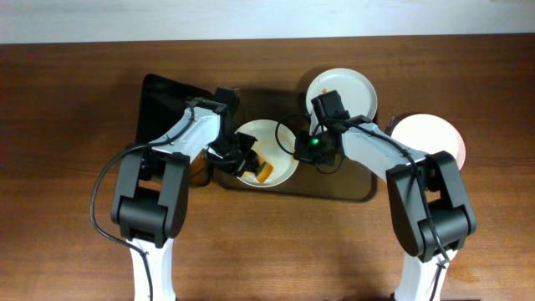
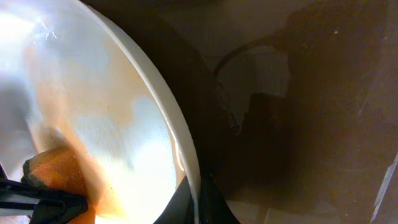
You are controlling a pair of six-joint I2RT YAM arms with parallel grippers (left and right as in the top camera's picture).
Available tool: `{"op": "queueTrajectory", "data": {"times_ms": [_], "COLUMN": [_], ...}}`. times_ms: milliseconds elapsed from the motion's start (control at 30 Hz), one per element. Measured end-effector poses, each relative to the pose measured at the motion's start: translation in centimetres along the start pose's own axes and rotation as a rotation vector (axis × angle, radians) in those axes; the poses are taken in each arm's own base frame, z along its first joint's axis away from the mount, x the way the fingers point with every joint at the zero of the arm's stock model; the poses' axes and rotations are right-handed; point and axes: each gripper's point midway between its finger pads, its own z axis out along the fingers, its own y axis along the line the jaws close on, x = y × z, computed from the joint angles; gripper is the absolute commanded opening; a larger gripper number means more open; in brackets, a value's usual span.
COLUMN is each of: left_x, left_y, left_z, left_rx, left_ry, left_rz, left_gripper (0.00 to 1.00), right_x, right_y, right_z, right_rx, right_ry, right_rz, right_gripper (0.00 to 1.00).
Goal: Clean dirty plates on tray and stack at the side
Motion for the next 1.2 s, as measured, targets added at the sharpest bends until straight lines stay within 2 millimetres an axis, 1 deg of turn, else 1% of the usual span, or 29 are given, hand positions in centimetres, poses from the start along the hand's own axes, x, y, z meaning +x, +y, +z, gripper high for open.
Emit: {"op": "queueTrajectory", "data": {"times_ms": [133, 233, 333, 367, 467, 533, 633, 667, 700, 767, 833, 867, 900, 1000, 1033, 1100, 1200], "left_x": [-0.2, -0.8, -2.1, -2.4, -3.8, -4.2, -5.1, -5.0, -4.6, -3.1, -1.1, 0.0, 1.1, 3.9, 4.6, 5.2, 5.6], "left_y": [-0.5, -1.5, -2.6, -2.7, -2.0, -1.2, -0.4, 0.0, 0.7, 1.4, 1.2, 0.4, -0.7, -2.0, -2.2, -2.7, -3.1], "left_z": [-0.3, -0.6, -1.5, -1.7, -3.8, -5.1, -7.8, -8.4, -9.0, -11.0, -12.5, -12.8, -13.0, -12.5, -12.4, -12.7, -13.2], "left_rx": [-0.005, -0.005, -0.012, -0.018, -0.096, -0.148, -0.223, -0.244, -0.281, -0.325, -0.319, -0.281, -0.234, -0.155, -0.131, -0.087, -0.037], "left_ry": [-0.007, -0.033, -0.114, -0.134, -0.269, -0.328, -0.452, -0.463, -0.462, -0.447, -0.390, -0.348, -0.296, -0.117, -0.068, 0.002, 0.066], "left_rz": [-0.010, -0.003, 0.023, 0.026, 0.017, 0.007, 0.000, -0.005, -0.017, -0.031, -0.018, 0.017, 0.064, 0.148, 0.167, 0.186, 0.192], "left_gripper": [0.00, 0.00, 0.00, 0.00, 0.00, 0.00, 0.00, 0.00, 0.00, 0.00, 0.00, 0.00, 0.00, 0.00, 0.00, 0.00, 0.00], "right_x": [0.0, -0.1, -0.1, -0.1, -0.1, -0.1, -0.1, -0.1, -0.1, -0.1, 0.0, 0.0, 0.0, 0.0, 0.0, 0.0, 0.0], "right_y": [0.0, 0.0, 0.1, 0.1, 0.1, 0.2, 0.2, 0.2, 0.2, 0.2, 0.2, 0.2, 0.2, 0.2, 0.3, 0.2, 0.2], "right_z": [0.0, 0.0, 0.0, 0.0, 0.0, 0.0, 0.0, 0.0, 0.0, 0.0, 0.0, 0.0, 0.0, 0.0, 0.0, 0.0, 0.0], "right_rx": [0.000, -0.002, -0.003, -0.003, -0.006, -0.010, -0.010, -0.010, -0.010, -0.010, -0.011, -0.012, -0.012, -0.012, -0.013, -0.013, -0.013], "right_ry": [-0.001, -0.005, -0.005, -0.005, -0.003, -0.002, -0.002, -0.002, -0.002, -0.001, -0.001, 0.000, 0.000, 0.001, 0.001, 0.001, 0.001], "right_rz": [-0.001, 0.001, 0.002, 0.003, 0.002, 0.001, 0.000, 0.000, 0.001, 0.000, 0.000, 0.000, 0.001, 0.001, 0.001, 0.001, 0.000], "right_gripper": [0.05, 0.05, 0.05, 0.05, 0.05, 0.05, 0.05, 0.05, 0.05, 0.05, 0.05, 0.05, 0.05, 0.05, 0.05, 0.05, 0.05]}}
